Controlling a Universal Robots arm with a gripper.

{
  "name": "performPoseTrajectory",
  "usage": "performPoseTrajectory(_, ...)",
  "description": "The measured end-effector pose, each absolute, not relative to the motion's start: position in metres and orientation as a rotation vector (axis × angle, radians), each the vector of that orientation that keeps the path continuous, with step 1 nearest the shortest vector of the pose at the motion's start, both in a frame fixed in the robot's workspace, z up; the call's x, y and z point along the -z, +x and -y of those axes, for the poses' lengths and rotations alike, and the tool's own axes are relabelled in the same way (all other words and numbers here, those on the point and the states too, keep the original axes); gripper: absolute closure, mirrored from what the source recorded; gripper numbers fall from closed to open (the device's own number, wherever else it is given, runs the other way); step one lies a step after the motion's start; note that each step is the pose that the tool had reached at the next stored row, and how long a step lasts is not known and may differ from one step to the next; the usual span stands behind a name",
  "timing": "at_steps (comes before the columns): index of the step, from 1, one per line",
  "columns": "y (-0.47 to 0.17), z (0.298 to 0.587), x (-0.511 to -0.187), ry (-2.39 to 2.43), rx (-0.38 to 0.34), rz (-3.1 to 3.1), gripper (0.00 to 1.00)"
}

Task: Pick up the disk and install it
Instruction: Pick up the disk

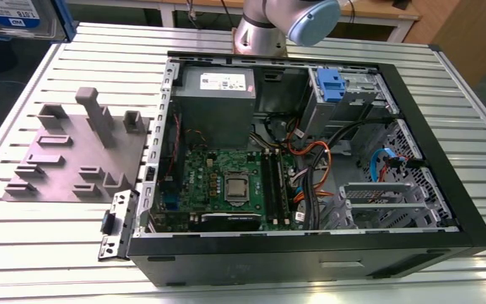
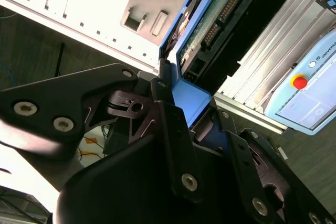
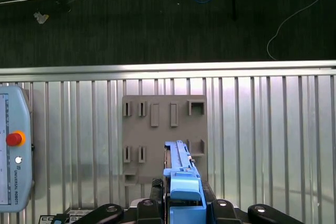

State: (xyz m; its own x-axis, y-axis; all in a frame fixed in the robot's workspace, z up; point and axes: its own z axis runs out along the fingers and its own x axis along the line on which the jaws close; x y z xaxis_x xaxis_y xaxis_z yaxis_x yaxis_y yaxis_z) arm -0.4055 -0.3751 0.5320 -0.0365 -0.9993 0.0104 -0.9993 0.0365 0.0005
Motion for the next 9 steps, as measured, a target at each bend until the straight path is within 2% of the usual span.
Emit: performPoseTrajectory(9,-0.4032,0.3752,-0.5320,2.175,-0.011,2.256,0.64)
